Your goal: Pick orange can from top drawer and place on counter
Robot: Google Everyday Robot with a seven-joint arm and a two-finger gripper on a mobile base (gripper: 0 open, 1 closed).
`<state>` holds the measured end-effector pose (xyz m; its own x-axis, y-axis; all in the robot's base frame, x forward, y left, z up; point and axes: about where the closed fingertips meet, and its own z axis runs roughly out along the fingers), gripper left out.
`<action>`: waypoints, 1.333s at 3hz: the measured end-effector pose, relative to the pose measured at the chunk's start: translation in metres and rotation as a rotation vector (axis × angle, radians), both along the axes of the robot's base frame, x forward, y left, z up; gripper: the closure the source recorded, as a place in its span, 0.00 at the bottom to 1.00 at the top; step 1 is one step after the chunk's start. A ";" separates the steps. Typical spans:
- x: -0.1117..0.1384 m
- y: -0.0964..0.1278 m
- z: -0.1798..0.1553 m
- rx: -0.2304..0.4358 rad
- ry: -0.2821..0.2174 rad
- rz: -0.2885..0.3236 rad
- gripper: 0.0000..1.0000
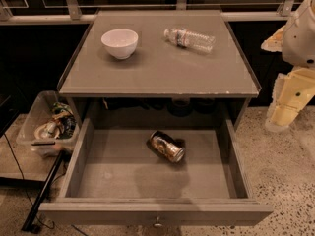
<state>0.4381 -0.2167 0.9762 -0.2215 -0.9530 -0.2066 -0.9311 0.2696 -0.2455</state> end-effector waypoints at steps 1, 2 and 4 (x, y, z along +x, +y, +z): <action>0.000 0.000 0.000 -0.001 -0.002 0.000 0.00; -0.002 0.005 0.003 0.025 -0.038 0.012 0.00; 0.000 0.022 -0.026 0.219 -0.094 -0.004 0.00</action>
Offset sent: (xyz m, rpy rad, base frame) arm -0.0054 0.0118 0.0013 0.0659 -0.0729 0.0309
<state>0.4377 -0.1946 0.9504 -0.1946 -0.8822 -0.4287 -0.9058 0.3293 -0.2664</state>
